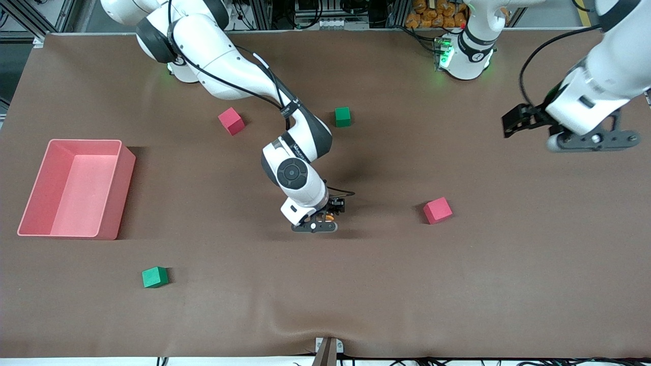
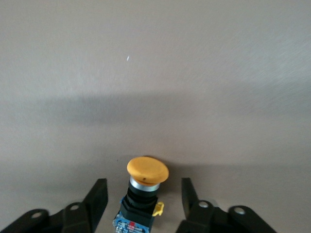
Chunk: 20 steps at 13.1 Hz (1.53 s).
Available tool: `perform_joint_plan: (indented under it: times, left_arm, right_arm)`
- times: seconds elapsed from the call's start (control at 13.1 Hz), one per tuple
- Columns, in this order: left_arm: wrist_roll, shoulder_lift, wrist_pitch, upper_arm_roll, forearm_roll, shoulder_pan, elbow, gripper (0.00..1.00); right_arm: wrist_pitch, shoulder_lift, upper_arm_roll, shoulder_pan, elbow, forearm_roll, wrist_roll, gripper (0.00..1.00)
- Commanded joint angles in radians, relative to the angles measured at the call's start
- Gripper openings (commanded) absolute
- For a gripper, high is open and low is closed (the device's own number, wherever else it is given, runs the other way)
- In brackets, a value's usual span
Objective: Place and upright button with both arms
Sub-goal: 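Hold the button with the right gripper while the left gripper approaches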
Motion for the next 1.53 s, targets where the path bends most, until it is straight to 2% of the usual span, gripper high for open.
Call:
perform_joint_plan:
  times: [0.0, 0.15, 0.31, 0.53, 0.61, 0.76, 1.07, 1.3, 1.45]
  left_arm:
    - [-0.033, 0.051, 0.100, -0.003, 0.005, -0.056, 0.007, 1.00]
    - [-0.042, 0.105, 0.171, -0.006, -0.010, -0.078, 0.015, 1.00]
    - [-0.042, 0.212, 0.179, -0.006, -0.011, -0.127, 0.027, 1.00]
    - [-0.134, 0.417, 0.220, -0.003, -0.008, -0.235, 0.189, 1.00]
    - [-0.187, 0.472, 0.264, 0.000, -0.007, -0.278, 0.220, 1.00]
    - [-0.263, 0.546, 0.386, 0.013, -0.001, -0.354, 0.224, 1.00]
    - [-0.378, 0.617, 0.550, 0.036, 0.005, -0.469, 0.218, 1.00]
    - [-0.433, 0.637, 0.611, 0.040, 0.022, -0.492, 0.213, 1.00]
    - [-0.453, 0.655, 0.667, 0.039, 0.024, -0.493, 0.208, 1.00]
  right_arm:
    - [-0.126, -0.066, 0.021, -0.092, 0.042, -0.009, 0.010, 1.00]
    - [-0.186, -0.093, 0.024, -0.156, 0.065, -0.005, 0.002, 1.00]
    - [-0.234, -0.117, 0.033, -0.220, 0.081, -0.003, -0.016, 1.00]
    - [-0.364, -0.167, 0.031, -0.315, 0.109, -0.005, -0.096, 1.00]
    - [-0.401, -0.195, 0.030, -0.355, 0.109, -0.005, -0.105, 1.00]
    - [-0.478, -0.238, 0.030, -0.432, 0.109, -0.005, -0.192, 1.00]
    - [-0.611, -0.330, 0.004, -0.527, 0.106, -0.018, -0.252, 1.00]
    - [-0.695, -0.426, 0.007, -0.567, 0.096, -0.083, -0.324, 1.00]
    - [-0.720, -0.510, 0.007, -0.604, 0.041, -0.081, -0.346, 1.00]
